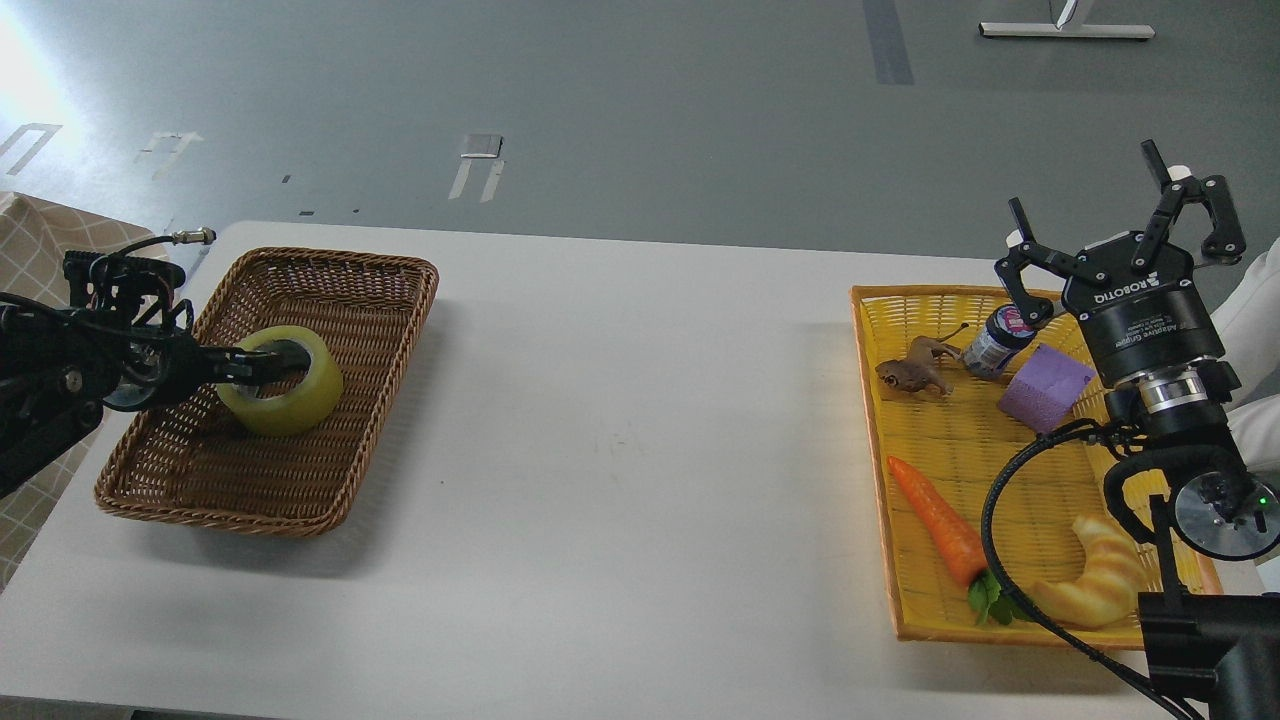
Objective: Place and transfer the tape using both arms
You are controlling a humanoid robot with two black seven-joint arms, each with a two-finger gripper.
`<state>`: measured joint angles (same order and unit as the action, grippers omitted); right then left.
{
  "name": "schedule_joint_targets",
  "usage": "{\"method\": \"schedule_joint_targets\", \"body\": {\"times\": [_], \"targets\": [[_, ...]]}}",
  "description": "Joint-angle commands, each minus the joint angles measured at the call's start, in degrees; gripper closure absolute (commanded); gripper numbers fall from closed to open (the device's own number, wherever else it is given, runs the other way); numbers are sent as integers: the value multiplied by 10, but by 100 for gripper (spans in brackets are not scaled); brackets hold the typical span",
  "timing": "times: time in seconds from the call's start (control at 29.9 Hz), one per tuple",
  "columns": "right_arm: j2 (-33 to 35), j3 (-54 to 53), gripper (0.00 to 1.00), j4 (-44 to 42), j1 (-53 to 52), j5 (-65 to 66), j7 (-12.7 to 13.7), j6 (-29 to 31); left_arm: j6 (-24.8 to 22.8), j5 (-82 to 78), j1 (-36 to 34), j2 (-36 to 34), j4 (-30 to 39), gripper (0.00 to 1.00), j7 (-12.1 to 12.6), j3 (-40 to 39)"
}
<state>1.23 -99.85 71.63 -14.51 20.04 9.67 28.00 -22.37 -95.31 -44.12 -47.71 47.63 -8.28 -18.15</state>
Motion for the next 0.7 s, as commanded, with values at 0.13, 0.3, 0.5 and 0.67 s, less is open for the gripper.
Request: {"method": "schedule_joint_targets", "body": {"times": [0.13, 0.3, 0.5, 0.67], "targets": [[0, 0, 0, 1, 1, 0, 0, 0, -2, 71, -54, -37, 52, 18, -1, -3], [0, 0, 0, 1, -1, 0, 0, 0, -3, 142, -118, -39, 62, 17, -1, -7], [3, 0, 0, 2, -1, 0, 0, 0, -3, 315, -181, -28, 90, 17, 0, -8], [4, -3, 0, 3, -3, 0, 0, 0, -3, 455, -199, 3, 101, 5, -1, -25]]}}
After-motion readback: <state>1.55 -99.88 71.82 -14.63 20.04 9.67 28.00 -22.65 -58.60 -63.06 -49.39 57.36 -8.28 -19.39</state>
